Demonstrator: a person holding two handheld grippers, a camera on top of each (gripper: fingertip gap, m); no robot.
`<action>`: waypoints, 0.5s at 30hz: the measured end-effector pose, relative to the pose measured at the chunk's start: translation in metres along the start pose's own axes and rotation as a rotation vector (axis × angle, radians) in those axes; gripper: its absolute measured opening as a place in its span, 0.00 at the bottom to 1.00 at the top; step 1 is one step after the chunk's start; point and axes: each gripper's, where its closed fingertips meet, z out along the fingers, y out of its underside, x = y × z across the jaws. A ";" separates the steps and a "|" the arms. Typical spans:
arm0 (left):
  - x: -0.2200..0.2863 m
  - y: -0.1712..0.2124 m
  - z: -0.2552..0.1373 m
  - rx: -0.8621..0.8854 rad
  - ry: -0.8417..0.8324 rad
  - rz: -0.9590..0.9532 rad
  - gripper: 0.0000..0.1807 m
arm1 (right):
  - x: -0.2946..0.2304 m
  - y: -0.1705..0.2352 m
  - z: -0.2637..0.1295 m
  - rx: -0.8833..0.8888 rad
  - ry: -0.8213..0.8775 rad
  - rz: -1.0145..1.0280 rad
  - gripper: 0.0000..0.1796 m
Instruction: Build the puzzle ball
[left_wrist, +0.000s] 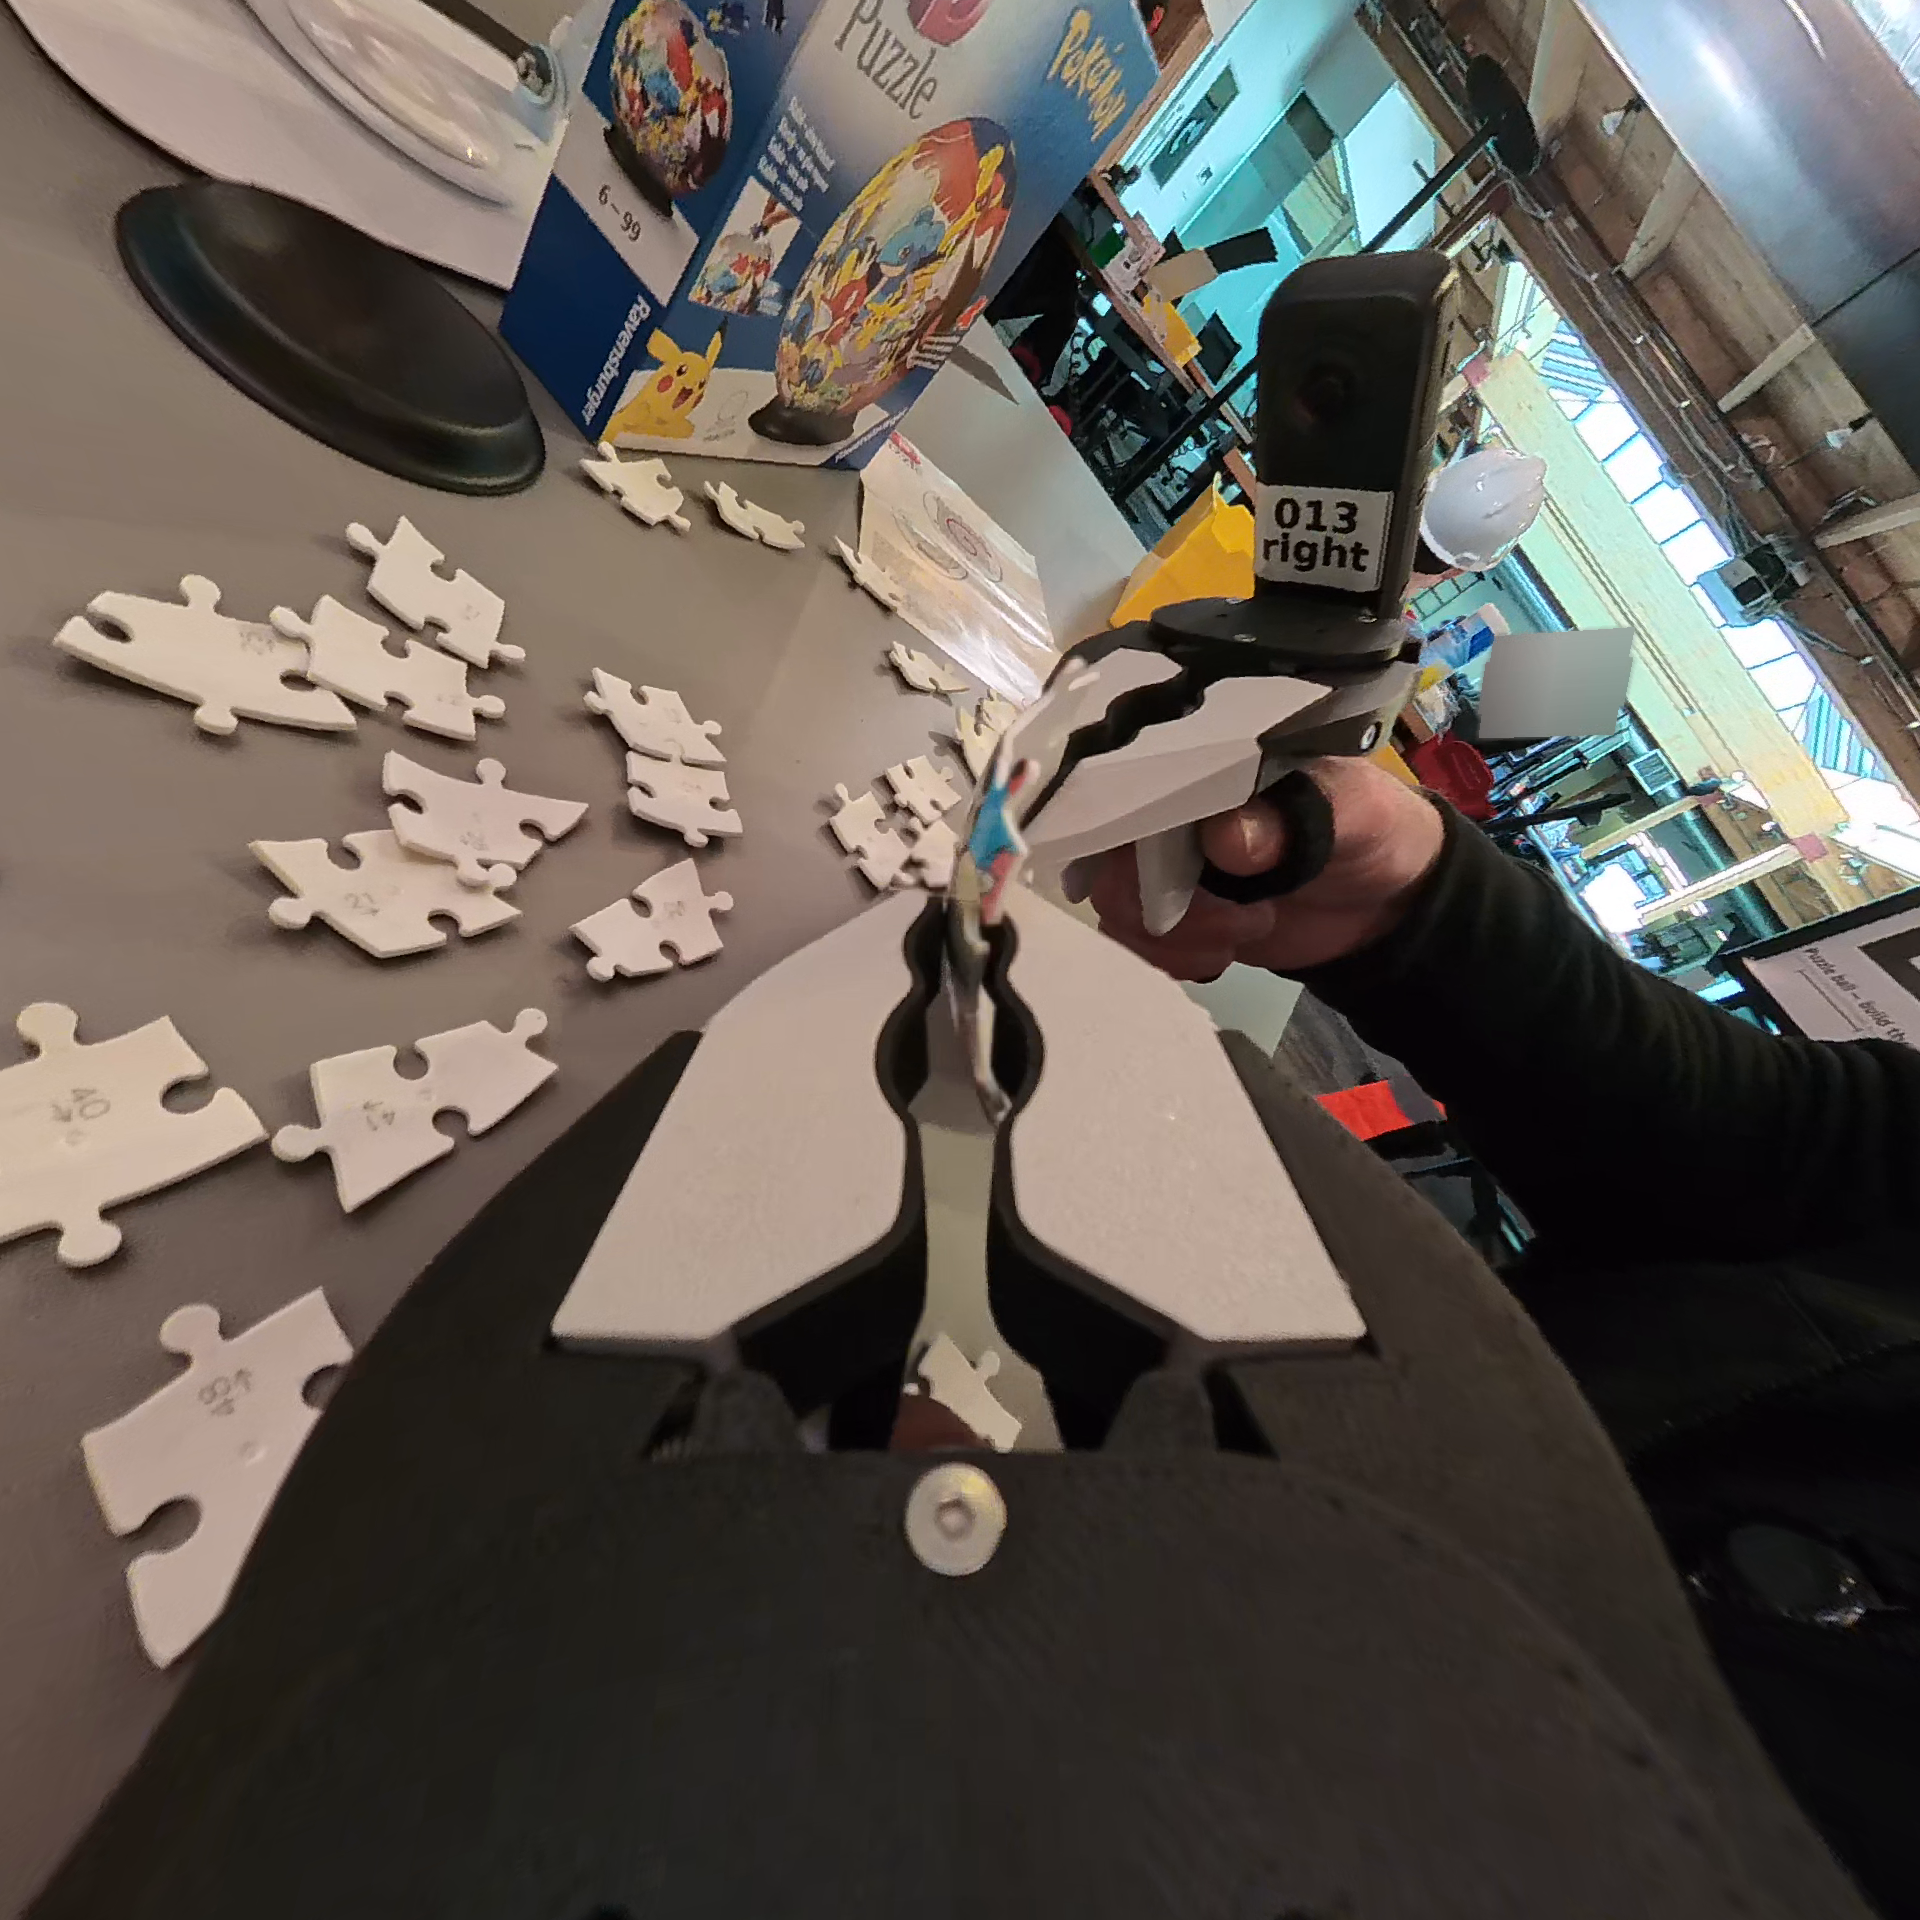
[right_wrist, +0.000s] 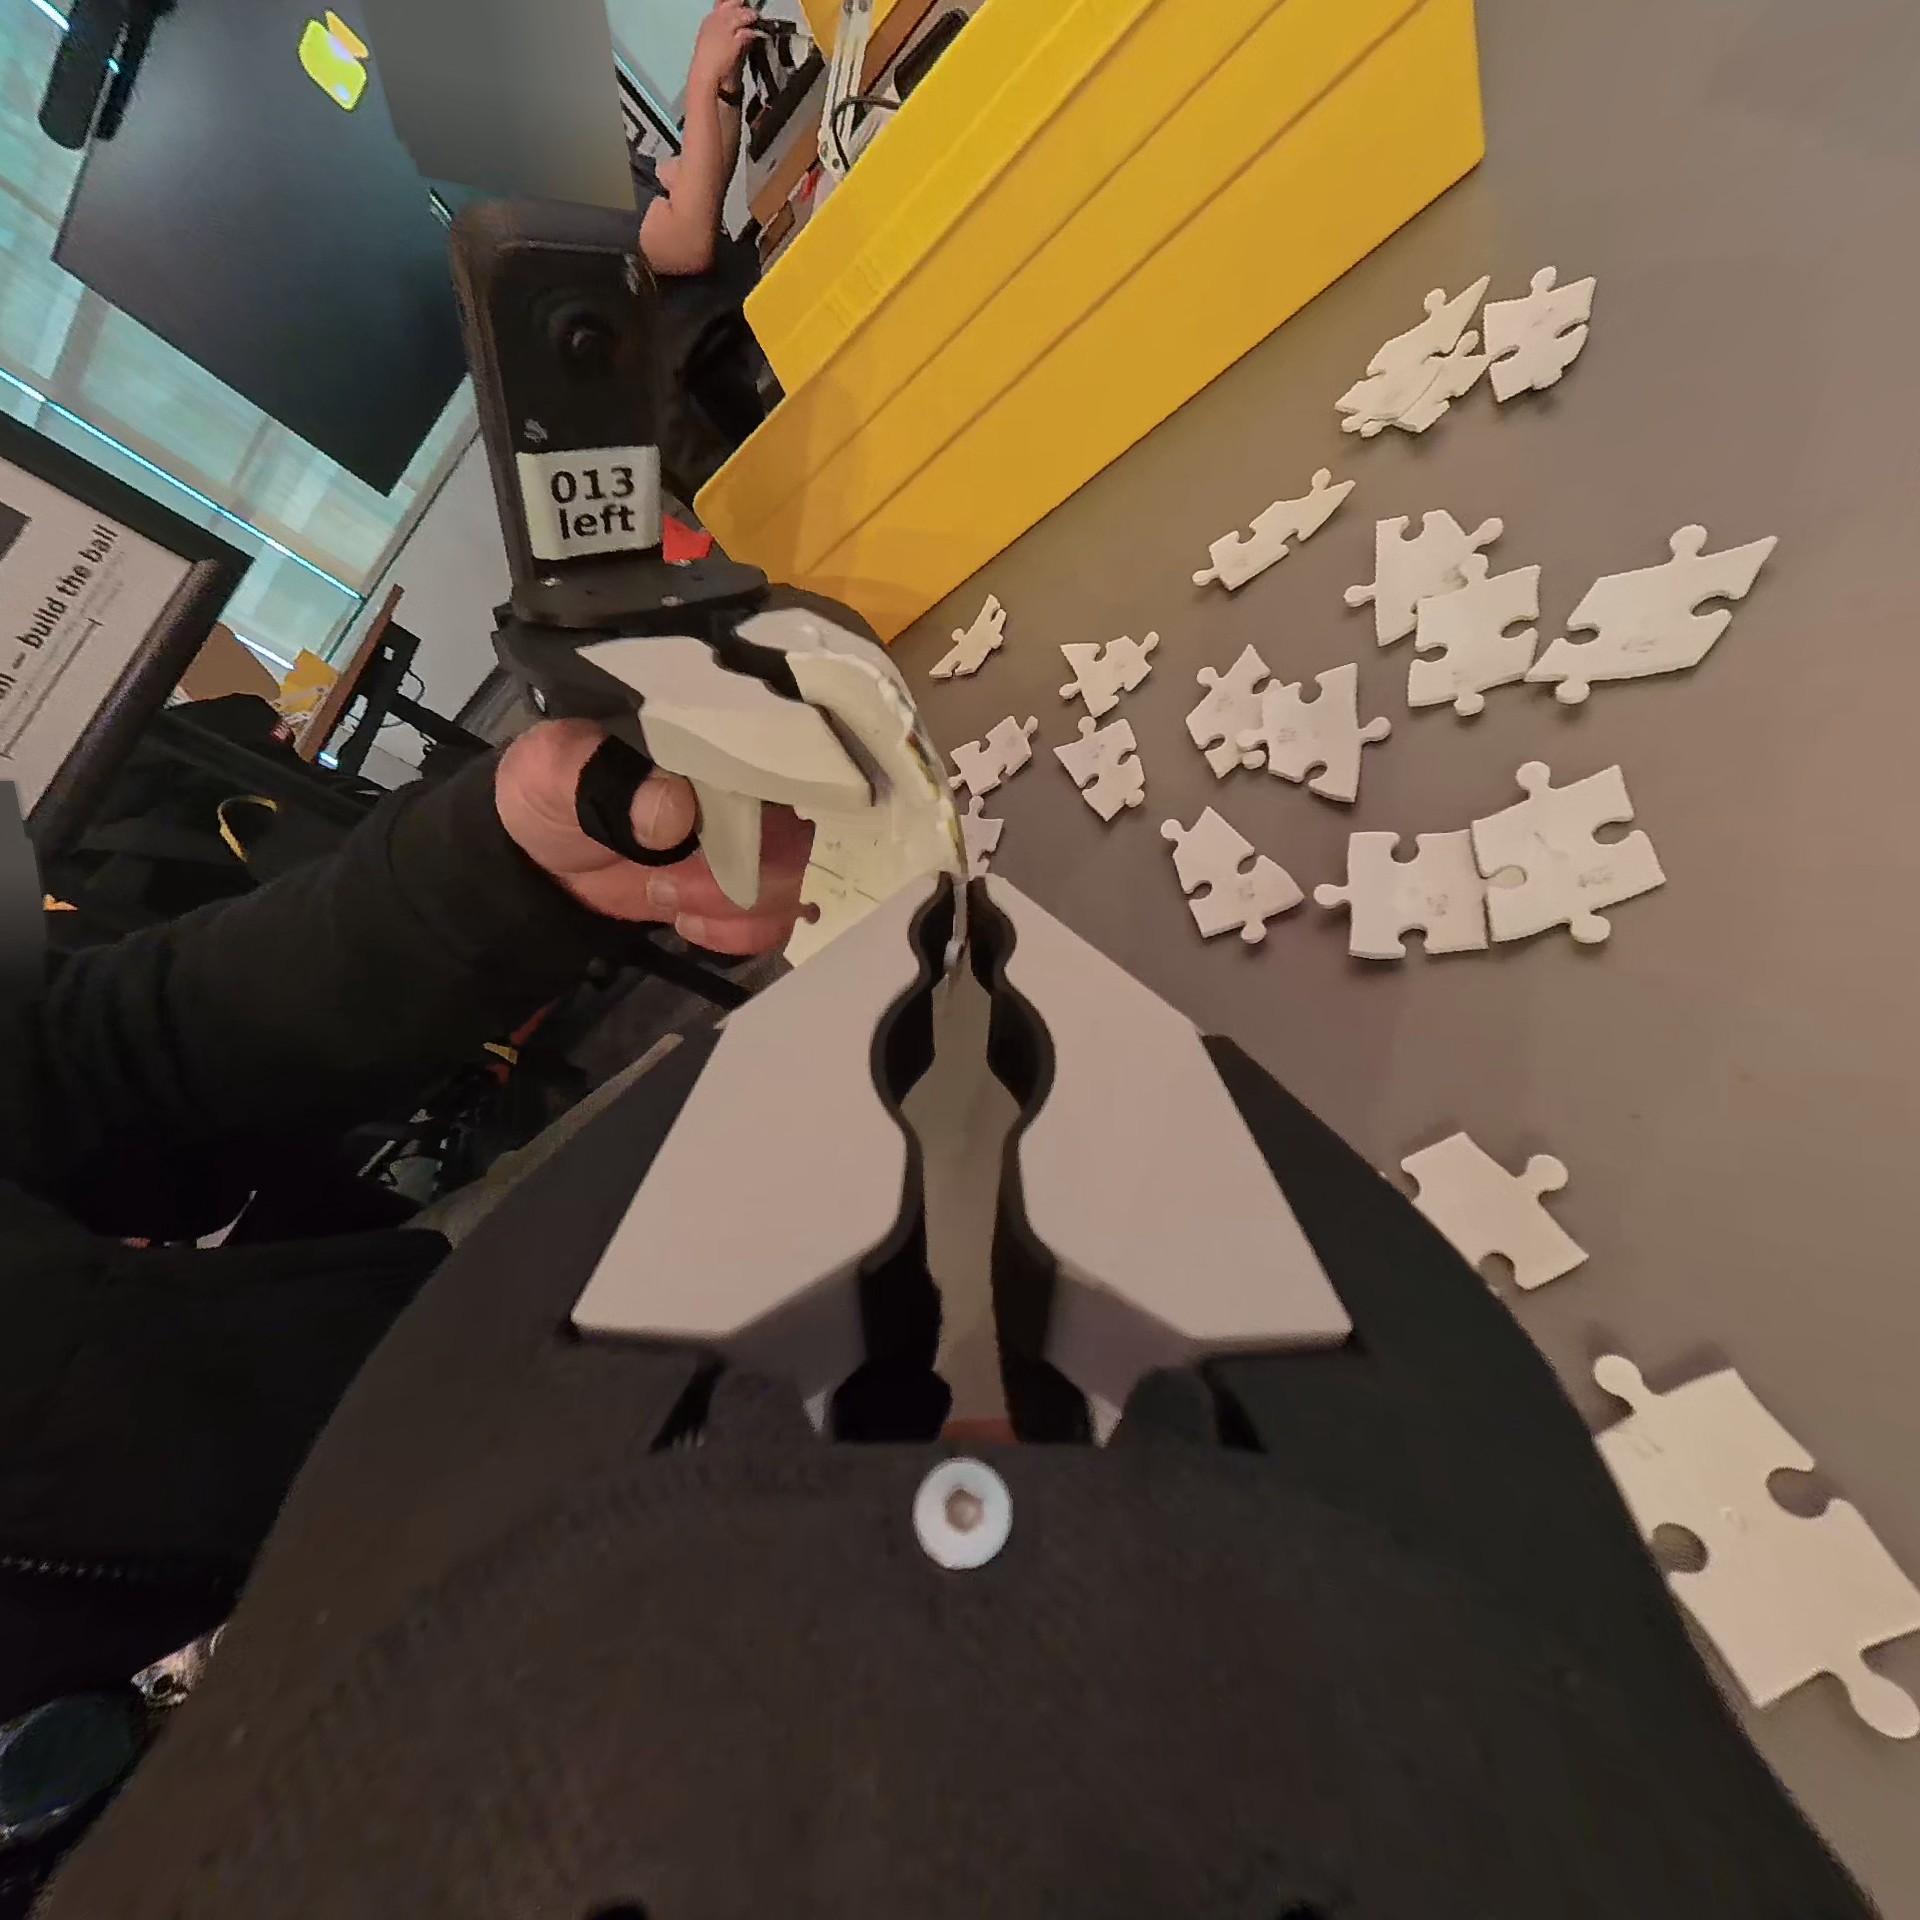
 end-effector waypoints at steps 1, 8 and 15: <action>0.002 -0.002 -0.001 0.006 0.006 0.015 0.05 | 0.001 0.000 -0.001 -0.009 0.010 -0.010 0.00; 0.000 -0.006 -0.014 -0.082 -0.103 0.241 0.14 | 0.006 0.008 -0.004 -0.175 0.131 -0.157 0.00; 0.004 0.013 -0.007 -0.266 -0.181 0.472 0.17 | -0.001 0.020 0.006 -0.349 0.173 -0.295 0.00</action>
